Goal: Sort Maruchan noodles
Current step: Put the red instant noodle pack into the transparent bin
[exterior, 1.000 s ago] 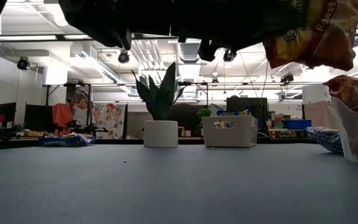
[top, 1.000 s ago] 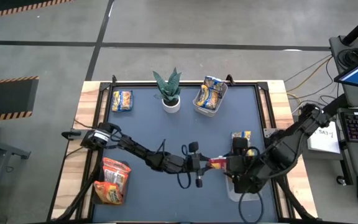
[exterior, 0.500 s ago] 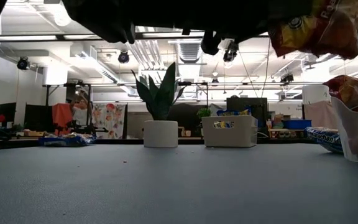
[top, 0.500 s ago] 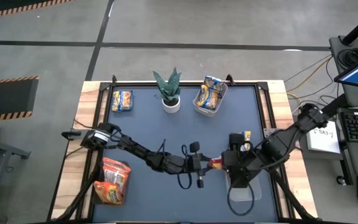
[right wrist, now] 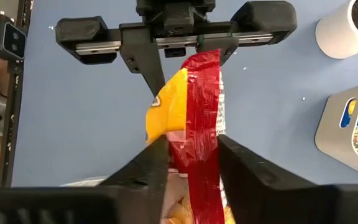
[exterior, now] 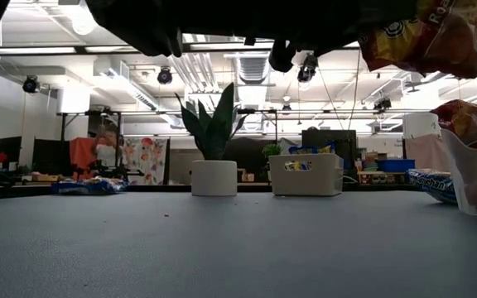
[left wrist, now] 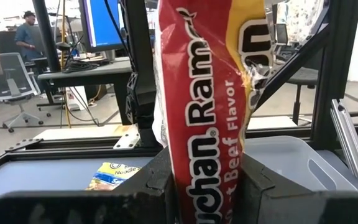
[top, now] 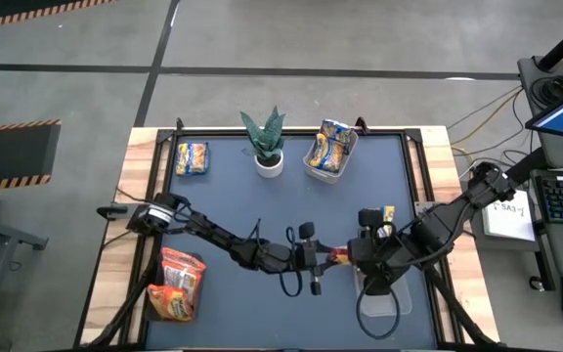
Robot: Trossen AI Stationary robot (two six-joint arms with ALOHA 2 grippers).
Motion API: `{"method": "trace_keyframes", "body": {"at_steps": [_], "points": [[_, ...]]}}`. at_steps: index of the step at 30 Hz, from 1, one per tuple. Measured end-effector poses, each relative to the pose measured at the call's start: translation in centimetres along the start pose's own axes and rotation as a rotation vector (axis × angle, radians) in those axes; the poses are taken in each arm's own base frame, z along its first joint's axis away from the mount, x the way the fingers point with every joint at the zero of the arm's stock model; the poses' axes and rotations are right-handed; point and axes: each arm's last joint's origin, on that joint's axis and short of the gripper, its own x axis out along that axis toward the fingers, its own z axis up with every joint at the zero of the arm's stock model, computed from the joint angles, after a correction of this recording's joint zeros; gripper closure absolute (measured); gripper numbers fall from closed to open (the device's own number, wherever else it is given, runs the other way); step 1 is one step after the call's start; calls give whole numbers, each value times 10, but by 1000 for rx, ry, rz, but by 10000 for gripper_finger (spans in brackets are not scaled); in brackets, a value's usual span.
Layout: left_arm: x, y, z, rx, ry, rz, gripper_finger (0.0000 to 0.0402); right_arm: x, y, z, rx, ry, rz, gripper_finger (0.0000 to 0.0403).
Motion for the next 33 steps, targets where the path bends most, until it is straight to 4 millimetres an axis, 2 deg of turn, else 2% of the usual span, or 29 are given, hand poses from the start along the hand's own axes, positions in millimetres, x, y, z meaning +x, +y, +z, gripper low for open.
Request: {"method": "trace_keyframes", "body": {"at_steps": [7, 16, 20, 29, 33], "points": [[0, 0, -1, 2, 3, 0, 319, 0, 0, 0, -43, 0, 1, 382], [0, 0, -1, 2, 4, -2, 310, 0, 0, 0, -53, 8, 16, 394], [0, 0, -1, 0, -1, -9, 280, -1, 0, 0, -54, 5, 18, 394], [-1, -2, -1, 1, 0, -19, 175, -3, 0, 0, -76, 1, 24, 394], [-2, -2, -3, 8, 12, -22, 141, -4, 0, -1, -76, 13, 50, 394]]}}
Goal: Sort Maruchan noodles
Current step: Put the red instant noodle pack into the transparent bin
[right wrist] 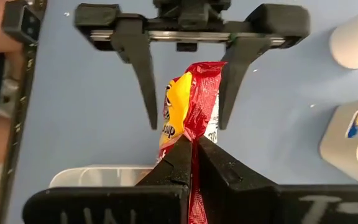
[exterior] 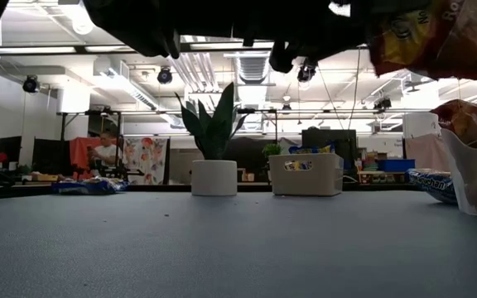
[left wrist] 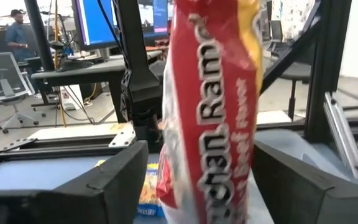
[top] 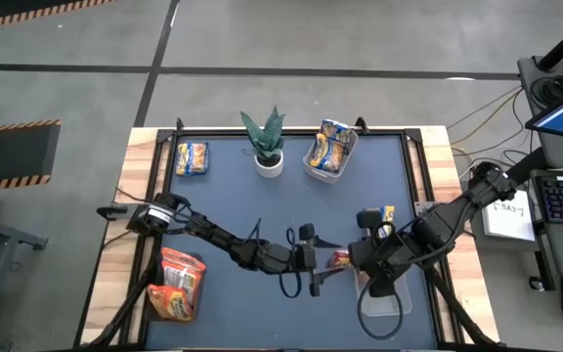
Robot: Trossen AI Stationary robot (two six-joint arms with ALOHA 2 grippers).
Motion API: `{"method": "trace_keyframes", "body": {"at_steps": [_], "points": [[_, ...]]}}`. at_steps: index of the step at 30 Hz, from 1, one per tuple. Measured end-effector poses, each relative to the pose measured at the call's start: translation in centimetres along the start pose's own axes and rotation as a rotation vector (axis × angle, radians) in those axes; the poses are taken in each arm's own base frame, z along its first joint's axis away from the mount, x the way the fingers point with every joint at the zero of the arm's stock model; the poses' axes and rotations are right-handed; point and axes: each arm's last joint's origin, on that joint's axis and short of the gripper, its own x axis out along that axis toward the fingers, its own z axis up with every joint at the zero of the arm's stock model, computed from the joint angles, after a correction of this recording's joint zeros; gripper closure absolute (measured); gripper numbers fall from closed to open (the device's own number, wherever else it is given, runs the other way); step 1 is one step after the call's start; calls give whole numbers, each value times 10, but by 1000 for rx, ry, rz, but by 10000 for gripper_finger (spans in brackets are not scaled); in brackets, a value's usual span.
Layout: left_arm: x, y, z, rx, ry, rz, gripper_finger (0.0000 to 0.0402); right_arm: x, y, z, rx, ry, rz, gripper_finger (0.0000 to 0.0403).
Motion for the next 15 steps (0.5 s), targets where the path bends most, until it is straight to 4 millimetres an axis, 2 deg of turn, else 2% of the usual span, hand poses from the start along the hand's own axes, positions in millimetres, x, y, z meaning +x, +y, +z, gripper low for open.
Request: {"method": "trace_keyframes", "body": {"at_steps": [5, 15], "points": [[-3, -5, -2, 65, 36, -16, 121, -4, 0, -3, 23, 25, 45, 394], [-10, -2, 22, 166, 59, 5, 118, -28, -8, -11, 83, -30, 94, 394]]}}
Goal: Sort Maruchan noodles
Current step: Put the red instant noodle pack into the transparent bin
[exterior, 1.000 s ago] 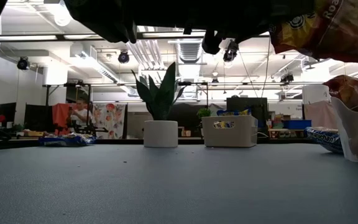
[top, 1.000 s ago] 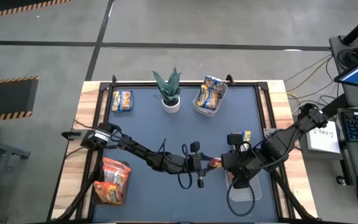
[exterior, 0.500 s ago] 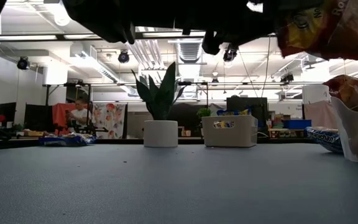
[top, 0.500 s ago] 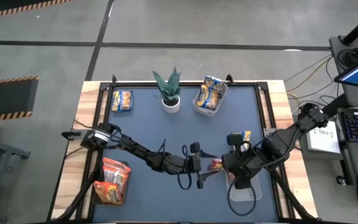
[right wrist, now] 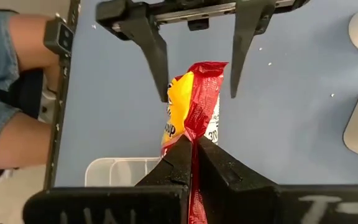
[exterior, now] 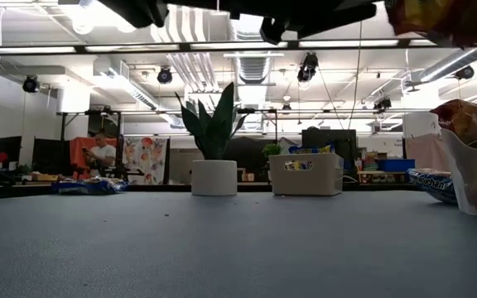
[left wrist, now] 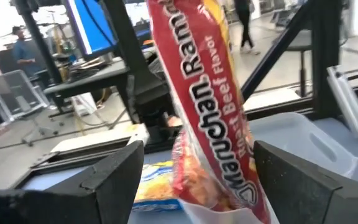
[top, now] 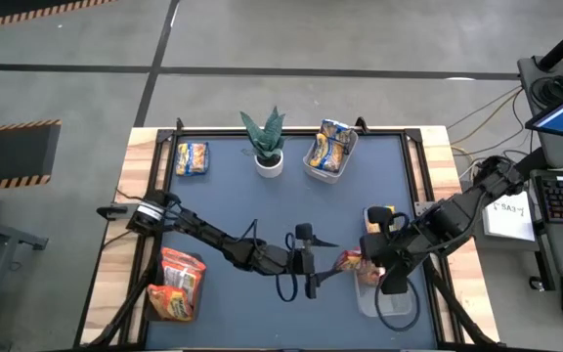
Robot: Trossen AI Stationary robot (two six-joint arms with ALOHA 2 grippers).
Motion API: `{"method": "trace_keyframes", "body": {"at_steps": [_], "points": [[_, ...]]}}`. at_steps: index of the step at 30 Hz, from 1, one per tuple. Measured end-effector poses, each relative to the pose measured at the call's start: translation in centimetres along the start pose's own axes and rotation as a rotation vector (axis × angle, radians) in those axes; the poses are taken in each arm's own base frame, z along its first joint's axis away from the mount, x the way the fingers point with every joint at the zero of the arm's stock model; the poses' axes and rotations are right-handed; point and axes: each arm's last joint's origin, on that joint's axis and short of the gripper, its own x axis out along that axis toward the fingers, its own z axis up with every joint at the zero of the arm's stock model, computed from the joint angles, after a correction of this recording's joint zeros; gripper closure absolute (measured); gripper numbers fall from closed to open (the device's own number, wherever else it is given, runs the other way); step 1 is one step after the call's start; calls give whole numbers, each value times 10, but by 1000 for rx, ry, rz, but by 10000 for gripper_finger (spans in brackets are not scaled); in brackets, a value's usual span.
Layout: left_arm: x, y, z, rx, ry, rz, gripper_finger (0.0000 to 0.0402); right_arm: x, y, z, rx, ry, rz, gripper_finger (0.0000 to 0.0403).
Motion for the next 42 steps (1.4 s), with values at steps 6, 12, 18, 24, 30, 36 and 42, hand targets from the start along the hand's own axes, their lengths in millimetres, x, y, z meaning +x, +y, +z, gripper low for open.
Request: {"method": "trace_keyframes", "body": {"at_steps": [6, 12, 18, 24, 30, 36, 42], "points": [[-6, 7, 8, 53, 88, 42, 118, -11, -1, -2, 39, -12, 93, 394], [-12, 12, 18, 92, 113, 35, 118, -17, 9, -2, 81, -31, 208, 394], [-15, 15, 24, 134, 135, 28, 118, -16, 21, -8, 138, 13, 237, 394], [-17, 17, 25, 138, 144, 42, 118, -12, 37, -16, 183, 60, 247, 394], [-17, 18, 25, 146, 163, 78, 118, 0, 48, -29, 223, 127, 225, 394], [-19, 20, 28, 156, 170, 99, 118, 15, 52, -41, 244, 176, 182, 394], [-21, 24, 31, 178, 189, 174, 118, 34, 50, -54, 227, 233, 125, 394]]}}
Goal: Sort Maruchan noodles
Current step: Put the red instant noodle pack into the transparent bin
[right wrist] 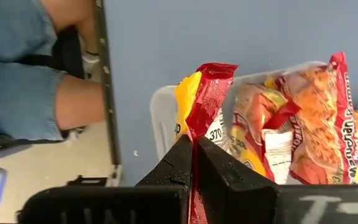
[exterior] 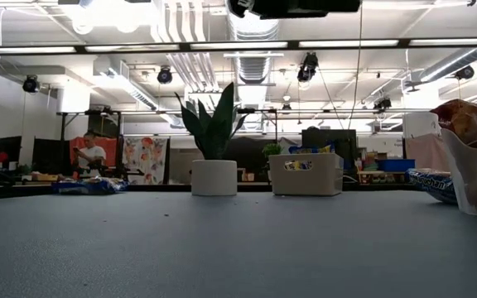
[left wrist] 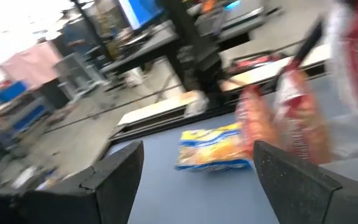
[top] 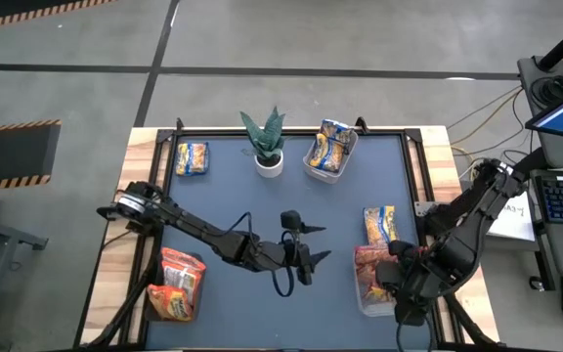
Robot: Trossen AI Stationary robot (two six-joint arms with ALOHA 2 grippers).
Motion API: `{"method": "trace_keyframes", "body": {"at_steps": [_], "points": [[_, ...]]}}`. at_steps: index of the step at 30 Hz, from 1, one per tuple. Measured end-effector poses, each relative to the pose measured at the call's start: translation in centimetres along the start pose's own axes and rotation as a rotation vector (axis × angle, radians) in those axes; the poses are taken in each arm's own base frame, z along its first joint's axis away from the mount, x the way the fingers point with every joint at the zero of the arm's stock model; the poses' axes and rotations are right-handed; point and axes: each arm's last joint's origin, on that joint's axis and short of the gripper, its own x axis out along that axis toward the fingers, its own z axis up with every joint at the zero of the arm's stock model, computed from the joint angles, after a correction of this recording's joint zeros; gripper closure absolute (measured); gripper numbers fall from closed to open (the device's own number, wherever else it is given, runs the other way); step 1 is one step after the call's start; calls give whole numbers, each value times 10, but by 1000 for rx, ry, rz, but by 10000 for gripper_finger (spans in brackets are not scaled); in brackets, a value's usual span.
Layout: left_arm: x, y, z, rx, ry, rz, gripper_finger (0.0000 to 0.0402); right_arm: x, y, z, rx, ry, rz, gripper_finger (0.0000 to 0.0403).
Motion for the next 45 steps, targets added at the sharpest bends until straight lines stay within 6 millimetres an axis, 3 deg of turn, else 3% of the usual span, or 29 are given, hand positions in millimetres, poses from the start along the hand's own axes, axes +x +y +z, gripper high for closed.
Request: {"method": "trace_keyframes", "body": {"at_steps": [13, 21, 26, 37, 45], "points": [[-7, 10, 6, 45, 51, 55, 118, 33, -13, -10, -20, 29, -115, 394], [-17, 19, 11, 82, 48, -2, 118, 40, -16, -12, -38, 15, -149, 394], [-38, 32, 3, 56, 51, -31, 118, 46, -18, -14, -62, 19, -152, 394], [-97, 70, -11, -208, -62, -12, 118, 52, -15, -12, -105, -8, -116, 394], [-114, 79, -19, -290, -165, 5, 118, 52, -15, -11, -99, -32, -115, 394]]}}
